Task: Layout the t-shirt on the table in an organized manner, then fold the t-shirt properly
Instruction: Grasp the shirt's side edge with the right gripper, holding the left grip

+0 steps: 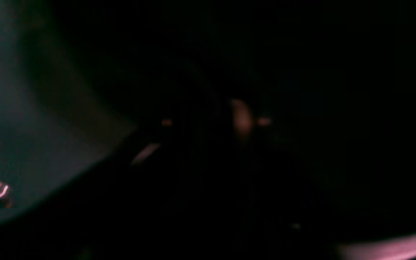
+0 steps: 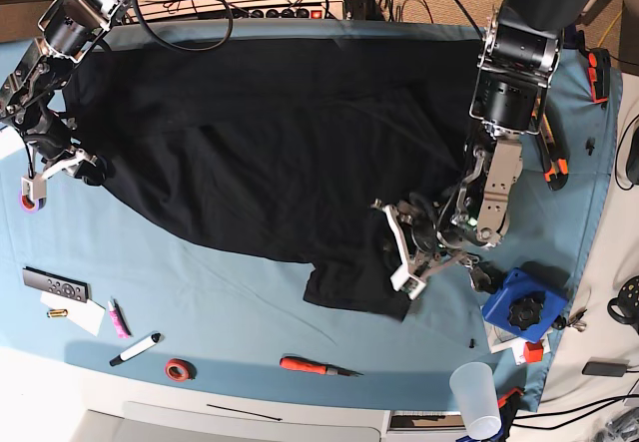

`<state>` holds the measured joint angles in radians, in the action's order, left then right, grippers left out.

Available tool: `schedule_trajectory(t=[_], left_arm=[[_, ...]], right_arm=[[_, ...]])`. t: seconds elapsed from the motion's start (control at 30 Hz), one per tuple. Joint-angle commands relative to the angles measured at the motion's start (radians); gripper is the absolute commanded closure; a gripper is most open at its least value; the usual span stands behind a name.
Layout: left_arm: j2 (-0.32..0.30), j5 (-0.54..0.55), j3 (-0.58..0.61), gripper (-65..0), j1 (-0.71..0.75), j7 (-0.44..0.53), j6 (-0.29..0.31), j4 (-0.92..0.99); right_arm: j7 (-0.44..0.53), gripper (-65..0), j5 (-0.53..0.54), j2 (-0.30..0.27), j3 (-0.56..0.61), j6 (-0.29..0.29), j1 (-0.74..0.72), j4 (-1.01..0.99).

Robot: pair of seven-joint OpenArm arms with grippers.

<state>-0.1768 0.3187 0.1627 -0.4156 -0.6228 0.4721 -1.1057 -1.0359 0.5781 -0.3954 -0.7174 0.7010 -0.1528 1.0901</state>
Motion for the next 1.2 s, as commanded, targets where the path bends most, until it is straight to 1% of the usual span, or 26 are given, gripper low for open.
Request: schedule_trajectory(t=[0.0, 0.03, 0.13, 0.27, 0.37, 0.43, 0.5, 0.57, 0.63, 0.77, 0.9, 1.03, 1.17], left_arm=[[0.004, 0.010, -0.001, -29.9, -0.032, 0.042, 0.009, -0.015], [0.005, 0.010, -0.001, -30.5, -0.038, 0.057, -0.001, -0.014], [0.017, -0.011, -0.001, -30.5, -0.068, 0.062, -0.064, -0.014], [0.019, -0.021, -0.001, -30.5, -0.121, 0.062, -0.084, -0.014], [0.019, -0.023, -0.001, -30.5, -0.154, 0.063, -0.124, -0.014], [0.019, -0.050, -0.001, -30.5, -0.167, 0.064, -0.164, -0.014], [0.019, -0.098, -0.001, -30.5, -0.169, 0.076, -0.217, -0.011], [0.019, -0.135, -0.001, -30.5, -0.169, 0.093, -0.241, 0.008], [0.019, -0.144, -0.001, -30.5, -0.169, 0.133, -0.240, 0.056], [0.019, -0.143, -0.001, -30.5, -0.176, 0.249, -0.244, 0.199], [0.019, -0.131, -0.001, -30.5, -0.186, 0.293, -0.240, 0.287], [0.024, -0.090, -0.001, -30.5, -0.186, 0.302, -0.235, 0.297], [0.047, -0.080, -0.001, -29.9, -0.186, 0.324, -0.187, 0.297]], right_arm=[[-0.036, -22.5, -0.014, -0.017, -0.002, -0.003, -0.008, 0.006], [-0.039, -22.5, -0.014, -0.018, -0.002, -0.003, -0.008, 0.006], [-0.041, -22.5, -0.013, -0.018, -0.002, -0.003, -0.008, 0.006], [-0.048, -22.5, -0.013, -0.017, -0.002, -0.003, -0.008, 0.006], [-0.059, -22.5, -0.013, -0.018, -0.002, -0.003, -0.008, 0.006], [-0.069, -22.5, -0.013, -0.018, -0.002, -0.003, -0.008, 0.006], [-0.076, -22.5, -0.013, -0.018, -0.002, -0.003, -0.008, 0.006], [-0.076, -22.5, -0.013, -0.018, -0.002, -0.003, -0.008, 0.006], [-0.080, -22.5, -0.013, -0.018, -0.002, -0.003, -0.008, 0.006], [-0.097, -22.5, -0.013, -0.018, -0.002, -0.003, -0.008, 0.006], [-0.121, -22.5, -0.013, -0.018, -0.002, -0.003, -0.008, 0.006], [-0.123, -22.5, -0.009, -0.017, -0.002, -0.003, -0.008, 0.006], [-0.125, -22.5, -0.008, -0.018, -0.002, -0.003, -0.008, 0.006]])
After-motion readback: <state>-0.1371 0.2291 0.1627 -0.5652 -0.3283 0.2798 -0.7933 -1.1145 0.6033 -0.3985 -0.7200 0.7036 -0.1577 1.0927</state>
